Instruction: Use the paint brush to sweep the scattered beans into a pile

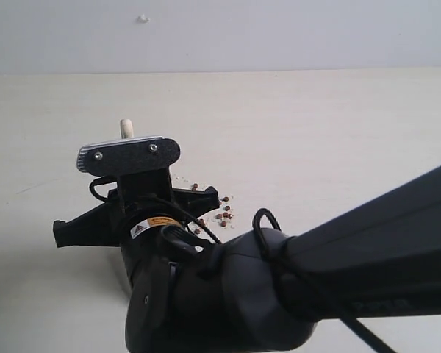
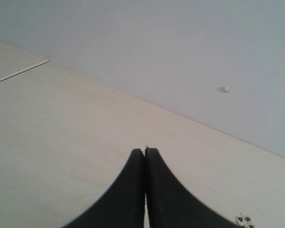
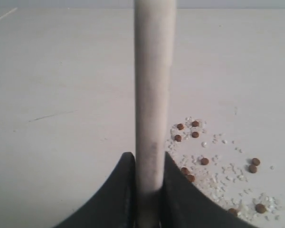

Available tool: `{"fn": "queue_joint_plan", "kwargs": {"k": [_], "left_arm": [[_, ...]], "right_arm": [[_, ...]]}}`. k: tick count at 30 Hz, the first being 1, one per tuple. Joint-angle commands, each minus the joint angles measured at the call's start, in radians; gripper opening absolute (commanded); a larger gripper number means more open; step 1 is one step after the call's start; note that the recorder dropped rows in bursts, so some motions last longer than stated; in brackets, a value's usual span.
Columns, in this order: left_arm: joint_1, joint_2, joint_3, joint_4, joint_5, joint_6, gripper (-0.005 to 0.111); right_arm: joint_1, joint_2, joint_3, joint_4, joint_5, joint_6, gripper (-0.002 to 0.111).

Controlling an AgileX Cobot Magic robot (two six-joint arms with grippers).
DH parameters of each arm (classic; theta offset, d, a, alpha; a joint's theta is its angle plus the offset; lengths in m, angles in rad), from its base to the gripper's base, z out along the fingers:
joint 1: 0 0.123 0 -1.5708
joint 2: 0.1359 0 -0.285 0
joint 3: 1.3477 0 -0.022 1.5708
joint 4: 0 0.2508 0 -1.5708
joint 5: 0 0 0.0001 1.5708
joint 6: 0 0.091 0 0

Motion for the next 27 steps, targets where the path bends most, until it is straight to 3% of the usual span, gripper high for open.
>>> {"fn": "queue_joint_plan", "kwargs": {"k": [1,6,14,21,27], "left_arm": [[-0.006,-0.006,0.003,-0.001,0.001,-0.003,0.000],[-0.006,-0.006,0.003,-0.001,0.001,-0.003,0.000],[-0.006,-0.006,0.003,-0.001,0.001,-0.003,0.000],[-0.006,-0.006,0.003,-0.001,0.001,-0.003,0.000],[-0.006,-0.006,0.003,-0.001,0.001,-0.003,0.000]], "right_arm": [[-0.018,-0.007,0.009,0.019,0.011,-0.066,0.000],[-0.018,-0.090,0.009,-0.075,0.123,-0.093,0.000],[-0.018,-0.280,0.011,-0.165,0.431,-0.374,0.000],[-0.044,-0.459,0.155,-0.299,0.675,-0.456,0.000],[-0.044,-0.570,0.296,-0.398,0.683,-0.467,0.000]]}}
